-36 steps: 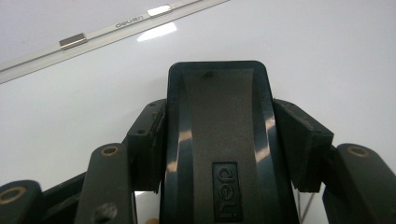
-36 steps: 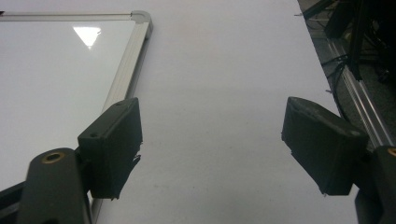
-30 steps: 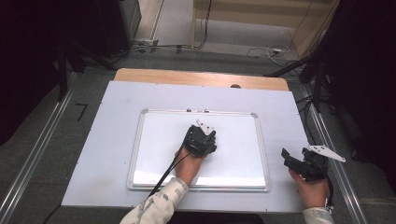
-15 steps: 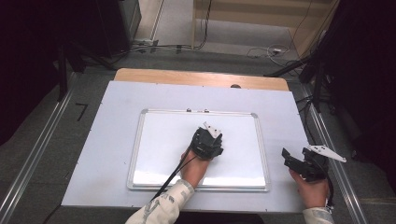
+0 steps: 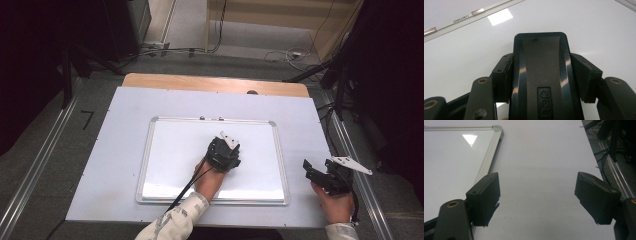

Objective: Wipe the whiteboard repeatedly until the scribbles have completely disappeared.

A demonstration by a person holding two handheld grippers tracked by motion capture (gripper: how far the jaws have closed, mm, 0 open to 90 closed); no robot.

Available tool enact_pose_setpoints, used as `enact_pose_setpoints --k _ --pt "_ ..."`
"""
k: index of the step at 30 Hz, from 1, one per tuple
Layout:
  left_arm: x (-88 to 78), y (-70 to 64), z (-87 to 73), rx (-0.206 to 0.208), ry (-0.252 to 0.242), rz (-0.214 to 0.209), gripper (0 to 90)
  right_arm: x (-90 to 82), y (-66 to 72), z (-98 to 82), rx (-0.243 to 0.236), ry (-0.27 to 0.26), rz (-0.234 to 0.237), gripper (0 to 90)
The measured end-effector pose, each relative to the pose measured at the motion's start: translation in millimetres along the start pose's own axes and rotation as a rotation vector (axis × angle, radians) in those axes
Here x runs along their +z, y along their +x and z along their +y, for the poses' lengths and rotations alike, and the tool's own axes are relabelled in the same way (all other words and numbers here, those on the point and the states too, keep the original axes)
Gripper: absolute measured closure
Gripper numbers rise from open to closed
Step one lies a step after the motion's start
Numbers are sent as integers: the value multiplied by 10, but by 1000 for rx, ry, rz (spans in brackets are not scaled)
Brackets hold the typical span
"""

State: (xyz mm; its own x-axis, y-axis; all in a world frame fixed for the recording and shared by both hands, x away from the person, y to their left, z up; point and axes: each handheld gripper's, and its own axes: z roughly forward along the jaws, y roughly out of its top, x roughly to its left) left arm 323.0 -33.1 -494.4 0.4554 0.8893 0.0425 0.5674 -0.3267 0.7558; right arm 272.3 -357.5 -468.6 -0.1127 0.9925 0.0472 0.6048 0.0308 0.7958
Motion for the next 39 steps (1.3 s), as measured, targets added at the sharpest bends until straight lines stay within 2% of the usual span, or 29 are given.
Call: enact_pose_setpoints --k 9,14,23,30,32,39 --pt "-2 108 -4 -6 4 11 408 -8 -11 -2 5 1 -1 193" --pt "-12 228 -22 -26 2 29 408 -12 -24 -4 4 -2 -2 194" --pt "-57 529 -80 -66 4 66 408 -12 -22 -5 4 -1 -3 193" --pt "-92 865 -128 -104 6 110 408 -14 -23 -6 5 -2 -5 194" --pt "-94 942 -136 -110 3 108 408 -13 -24 -7 5 -2 -5 194" --pt "-49 926 -100 -106 1 120 408 -13 -9 -4 3 -2 -6 196"
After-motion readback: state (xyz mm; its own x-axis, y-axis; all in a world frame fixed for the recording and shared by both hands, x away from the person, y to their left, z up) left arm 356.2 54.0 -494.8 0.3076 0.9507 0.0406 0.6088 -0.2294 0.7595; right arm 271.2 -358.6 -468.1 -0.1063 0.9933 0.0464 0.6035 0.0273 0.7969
